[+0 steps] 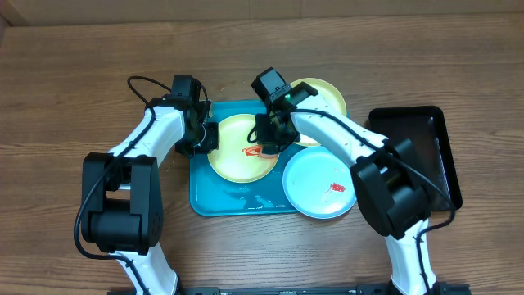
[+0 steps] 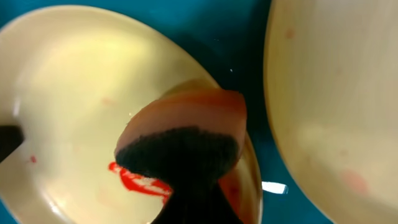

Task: Clean dirty plates on tray and stack at the side
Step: 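Scrub the left yellow plate with the sponge while the left gripper holds it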

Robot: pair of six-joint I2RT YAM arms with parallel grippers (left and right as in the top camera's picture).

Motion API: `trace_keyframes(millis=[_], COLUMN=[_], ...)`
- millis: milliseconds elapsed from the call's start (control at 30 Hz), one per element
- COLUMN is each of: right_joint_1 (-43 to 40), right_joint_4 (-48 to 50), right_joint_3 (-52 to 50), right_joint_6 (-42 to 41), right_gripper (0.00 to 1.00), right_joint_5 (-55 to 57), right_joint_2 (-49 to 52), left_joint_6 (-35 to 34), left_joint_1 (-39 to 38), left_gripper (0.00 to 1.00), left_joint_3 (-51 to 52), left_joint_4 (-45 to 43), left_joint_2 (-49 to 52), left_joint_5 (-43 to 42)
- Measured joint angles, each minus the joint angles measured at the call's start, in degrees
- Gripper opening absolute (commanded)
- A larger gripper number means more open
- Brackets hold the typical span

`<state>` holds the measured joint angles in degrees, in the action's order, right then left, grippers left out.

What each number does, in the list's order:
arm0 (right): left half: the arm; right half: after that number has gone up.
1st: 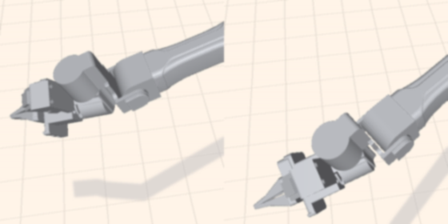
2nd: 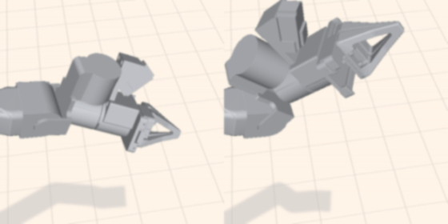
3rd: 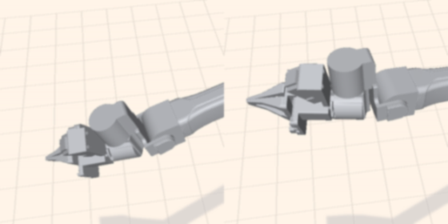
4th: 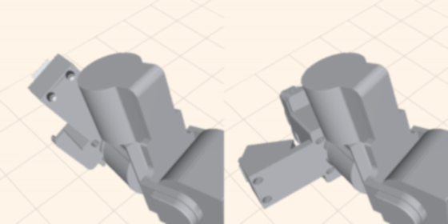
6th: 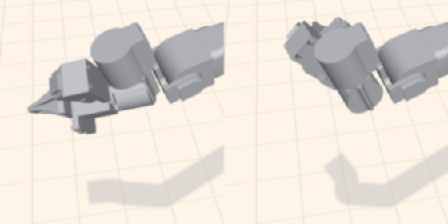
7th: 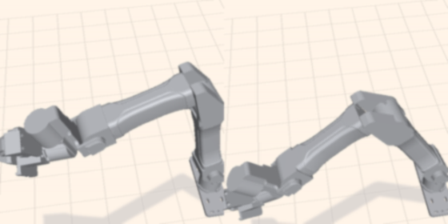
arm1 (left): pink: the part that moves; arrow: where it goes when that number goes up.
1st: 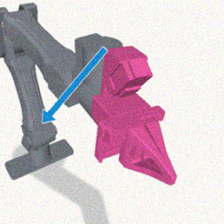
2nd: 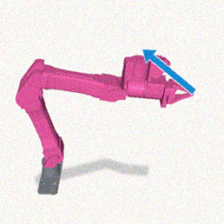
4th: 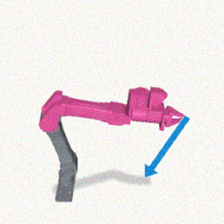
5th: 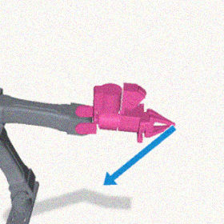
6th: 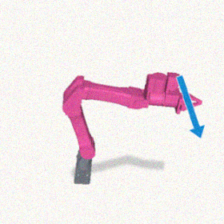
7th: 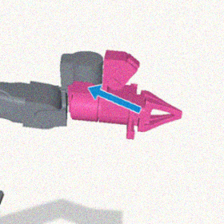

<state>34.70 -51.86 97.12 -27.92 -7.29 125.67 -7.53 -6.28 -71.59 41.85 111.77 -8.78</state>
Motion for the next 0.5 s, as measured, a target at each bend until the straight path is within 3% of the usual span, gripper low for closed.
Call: trace_keyframes(millis=[233, 500], right_joint_1=[-0.11, 1.09], right_joint_4=[2.14, 10.49], right_joint_3=[0.09, 1.36], right_joint_6=[-3.96, -8.79], right_gripper=[0.04, 0.04], right_joint_5=[-3.5, -15.43], right_joint_2=[2.1, 5.55], left_joint_6=[0.0, 0.0], left_joint_1=[0.0, 0.79], left_gripper=[0.04, 0.04], left_joint_3=[0.0, 0.02], left_joint_4=[0.0, 0.55], left_joint_2=[0.04, 0.31], left_joint_5=[-0.31, -3.28])
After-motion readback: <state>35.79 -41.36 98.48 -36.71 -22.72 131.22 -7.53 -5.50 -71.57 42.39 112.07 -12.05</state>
